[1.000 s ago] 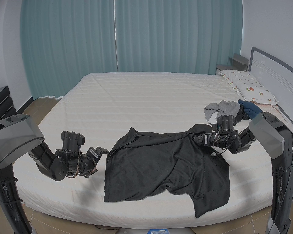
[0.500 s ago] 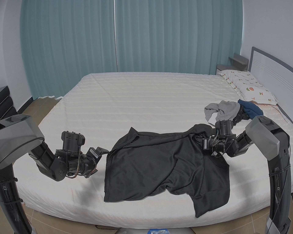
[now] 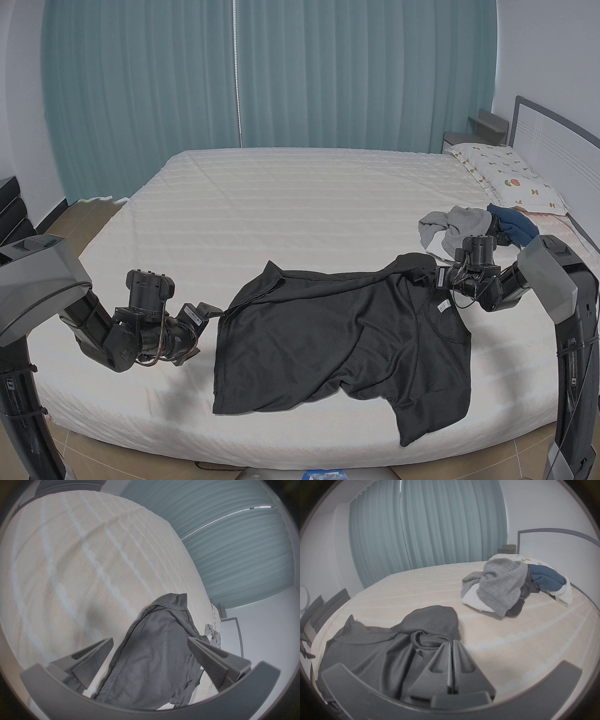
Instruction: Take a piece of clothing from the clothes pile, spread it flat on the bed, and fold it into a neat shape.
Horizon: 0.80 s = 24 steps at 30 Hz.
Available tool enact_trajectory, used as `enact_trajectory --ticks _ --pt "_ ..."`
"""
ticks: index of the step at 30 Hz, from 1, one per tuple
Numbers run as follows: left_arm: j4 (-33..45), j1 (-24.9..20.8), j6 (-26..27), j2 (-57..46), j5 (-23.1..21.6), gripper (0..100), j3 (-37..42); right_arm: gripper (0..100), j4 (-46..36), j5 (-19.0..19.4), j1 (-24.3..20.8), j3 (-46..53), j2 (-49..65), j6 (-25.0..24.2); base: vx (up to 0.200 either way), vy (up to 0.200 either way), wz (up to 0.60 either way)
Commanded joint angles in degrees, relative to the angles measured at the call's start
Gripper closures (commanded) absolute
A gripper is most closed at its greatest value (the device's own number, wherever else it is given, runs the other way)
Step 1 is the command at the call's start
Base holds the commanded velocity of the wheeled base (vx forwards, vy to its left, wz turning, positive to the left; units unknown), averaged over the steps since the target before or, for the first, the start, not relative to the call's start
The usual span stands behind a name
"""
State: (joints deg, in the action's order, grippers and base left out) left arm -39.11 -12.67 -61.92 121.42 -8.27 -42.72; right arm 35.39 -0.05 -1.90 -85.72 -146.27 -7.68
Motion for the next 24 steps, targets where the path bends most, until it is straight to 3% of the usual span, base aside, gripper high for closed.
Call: enact_trajectory --ticks 1,10,11,17,24 --pt "0.0 0.01 -0.05 0.13 0.0 0 0.0 100 0.21 -0.04 1.11 -1.9 -2.08 -1.81 0.0 0.0 0.0" --pt "0.0 0.01 -0.05 0.05 0.0 0 0.0 100 0.29 -1.01 3.31 -4.45 -4.19 -3.22 0.0 0.0 0.0" --pt "0.0 0.01 -0.05 0.05 0.0 0 0.0 0 0.29 -1.01 3.22 -4.36 -4.19 -4.01 0.0 0.0 0.0" --pt "0.0 0.01 0.13 -0.22 0.09 0 0.09 0 -0.41 -2.06 3.66 -3.13 -2.79 -6.47 0.0 0.0 0.0" --pt "0.0 -0.08 0.22 -1.71 0.09 0 1.06 0 0.12 -0.21 2.87 9.61 8.29 -18.07 0.0 0.0 0.0"
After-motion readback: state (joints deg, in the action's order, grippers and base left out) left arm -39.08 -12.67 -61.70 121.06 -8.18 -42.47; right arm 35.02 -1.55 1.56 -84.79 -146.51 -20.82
